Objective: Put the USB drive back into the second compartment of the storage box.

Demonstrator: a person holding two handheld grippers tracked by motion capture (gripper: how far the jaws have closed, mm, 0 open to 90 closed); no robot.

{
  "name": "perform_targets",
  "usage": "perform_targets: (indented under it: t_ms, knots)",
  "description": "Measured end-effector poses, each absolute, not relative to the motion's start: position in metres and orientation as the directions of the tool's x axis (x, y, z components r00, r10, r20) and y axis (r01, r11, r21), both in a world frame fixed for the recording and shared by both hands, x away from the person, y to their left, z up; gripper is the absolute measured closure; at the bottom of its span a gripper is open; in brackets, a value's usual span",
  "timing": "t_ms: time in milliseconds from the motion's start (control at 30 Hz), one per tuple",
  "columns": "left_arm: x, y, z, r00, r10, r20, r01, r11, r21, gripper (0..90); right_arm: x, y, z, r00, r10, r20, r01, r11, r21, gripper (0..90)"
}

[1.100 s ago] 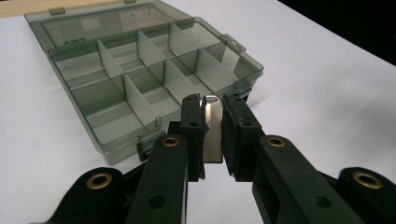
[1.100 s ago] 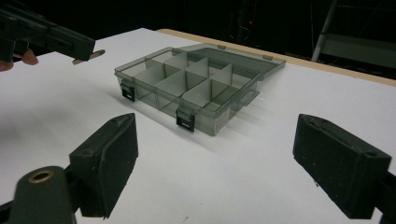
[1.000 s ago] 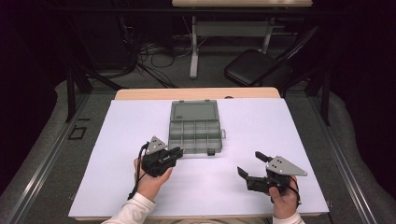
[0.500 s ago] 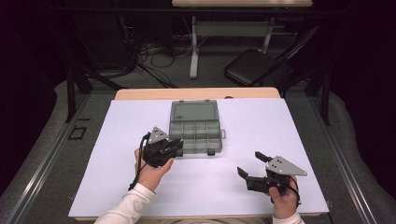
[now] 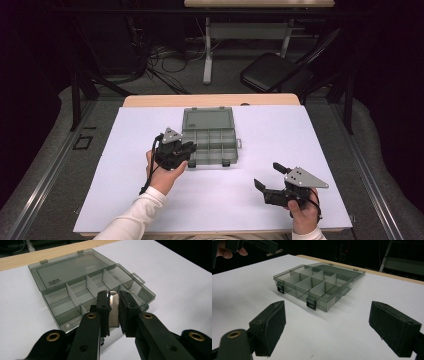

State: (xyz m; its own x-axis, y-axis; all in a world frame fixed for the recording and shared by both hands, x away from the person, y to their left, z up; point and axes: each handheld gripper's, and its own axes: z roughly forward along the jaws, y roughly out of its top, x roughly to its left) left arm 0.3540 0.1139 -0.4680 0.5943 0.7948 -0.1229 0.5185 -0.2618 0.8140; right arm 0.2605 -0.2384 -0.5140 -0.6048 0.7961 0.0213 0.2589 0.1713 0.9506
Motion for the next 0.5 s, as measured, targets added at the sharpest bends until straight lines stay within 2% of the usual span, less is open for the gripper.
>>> perform_targets:
  t_ms: [500]
  knots:
    - [0.378,0.107,-0.467,0.57,0.815,-0.1,0.533,-0.275,0.8,79.3,0.261,-0.238,-0.515,-0.608,0.794,0.025,0.262,0.171,0.95,13.8]
